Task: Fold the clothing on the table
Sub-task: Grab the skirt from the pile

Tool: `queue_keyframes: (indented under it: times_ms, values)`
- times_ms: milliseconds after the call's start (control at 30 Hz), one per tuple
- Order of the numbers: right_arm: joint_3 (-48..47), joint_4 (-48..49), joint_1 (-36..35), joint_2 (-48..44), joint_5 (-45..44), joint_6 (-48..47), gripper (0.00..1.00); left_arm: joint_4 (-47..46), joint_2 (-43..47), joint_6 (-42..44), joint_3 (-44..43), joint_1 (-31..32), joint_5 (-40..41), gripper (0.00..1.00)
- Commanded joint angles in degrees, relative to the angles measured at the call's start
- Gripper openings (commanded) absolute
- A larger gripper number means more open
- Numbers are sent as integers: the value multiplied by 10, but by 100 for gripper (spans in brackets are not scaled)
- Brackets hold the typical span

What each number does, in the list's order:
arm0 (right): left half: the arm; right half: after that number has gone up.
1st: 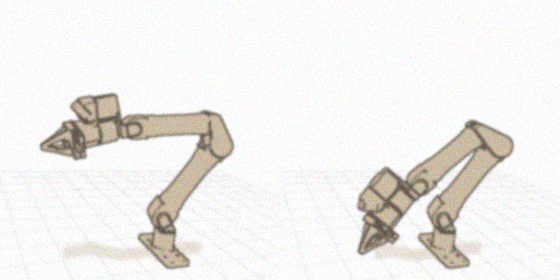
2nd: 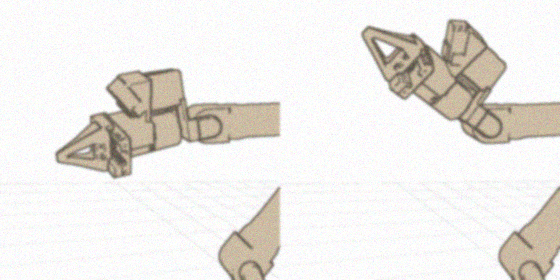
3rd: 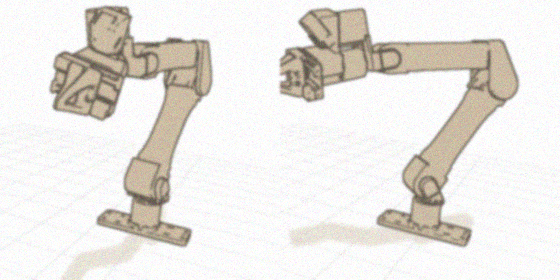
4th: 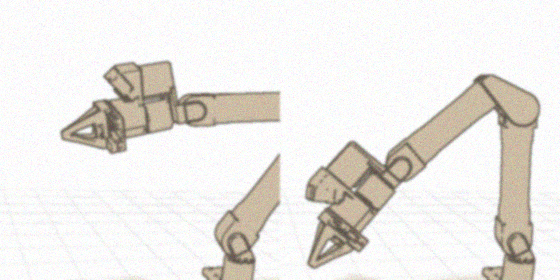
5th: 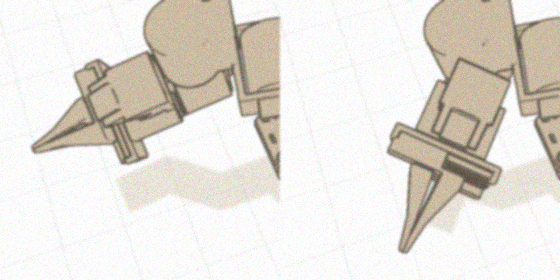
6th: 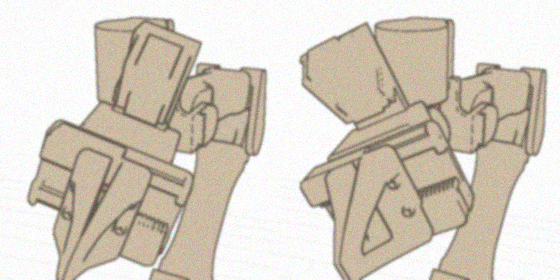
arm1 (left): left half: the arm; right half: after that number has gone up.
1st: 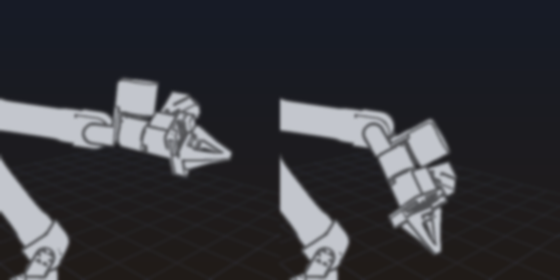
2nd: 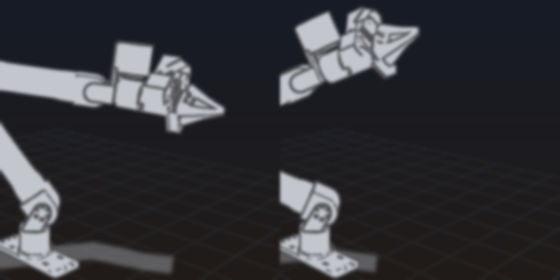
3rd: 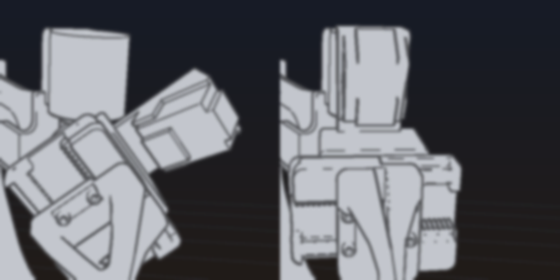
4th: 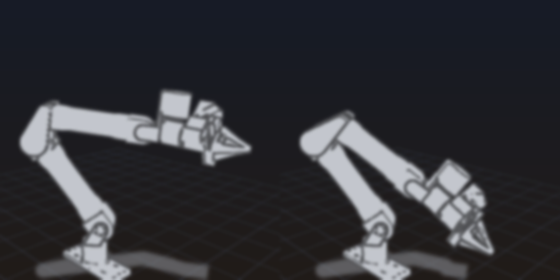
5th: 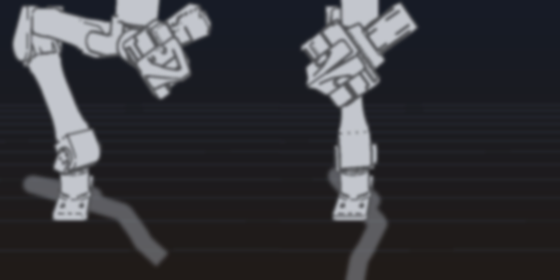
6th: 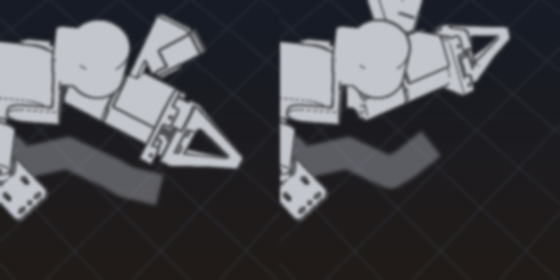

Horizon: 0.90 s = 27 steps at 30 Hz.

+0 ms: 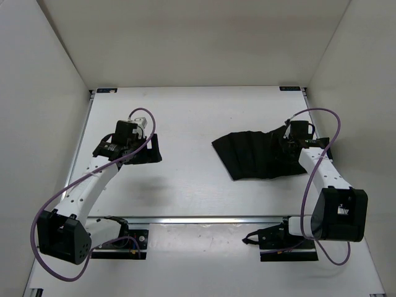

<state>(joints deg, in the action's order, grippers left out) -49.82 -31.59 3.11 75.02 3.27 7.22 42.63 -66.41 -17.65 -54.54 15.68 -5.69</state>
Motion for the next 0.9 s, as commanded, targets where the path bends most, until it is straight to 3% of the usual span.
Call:
queue_keyframes:
  times_ms: [0,300,467,500,533,567,767,867]
  values:
    - [-3,32,4,6,-3,-8,72,6,22,-5,-7,8,14,99]
    - [2,63,19,56,3,-7,73,28,2,9,-21,17,29,98]
    - [-11,68,18,105,8,-8,51,35,1,16,-24,19,24,98]
    - [-13,69,19,110,8,-5,42,37,1,17,-25,20,22,99]
    - [-19,67,17,117,6,-2,11,39,-1,18,-31,18,20,99]
    - [-22,64,22,119,5,-2,1,40,-8,19,-35,16,20,99]
    - [-93,44,9,144,10,0,0,24,-21,34,-51,3,3,99]
    - [-220,23,-20,157,36,2,0,1,-29,33,-50,-2,-12,99]
